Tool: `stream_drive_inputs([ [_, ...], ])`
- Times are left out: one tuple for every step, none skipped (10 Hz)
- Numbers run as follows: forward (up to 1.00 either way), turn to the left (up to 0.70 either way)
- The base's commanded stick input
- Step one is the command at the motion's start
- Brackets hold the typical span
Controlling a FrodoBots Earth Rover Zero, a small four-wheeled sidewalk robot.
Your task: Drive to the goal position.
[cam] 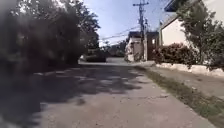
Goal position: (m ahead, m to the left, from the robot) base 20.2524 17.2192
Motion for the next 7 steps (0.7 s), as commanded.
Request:
stream_drive_inputs([
  [1.00,-0.16],
  [1.00,-0.40],
  [1.00,-0.40],
  [1.00,-0.40],
  [1.00,-0.14],
  [1.00,0.00],
  [1.00,0.00],
])
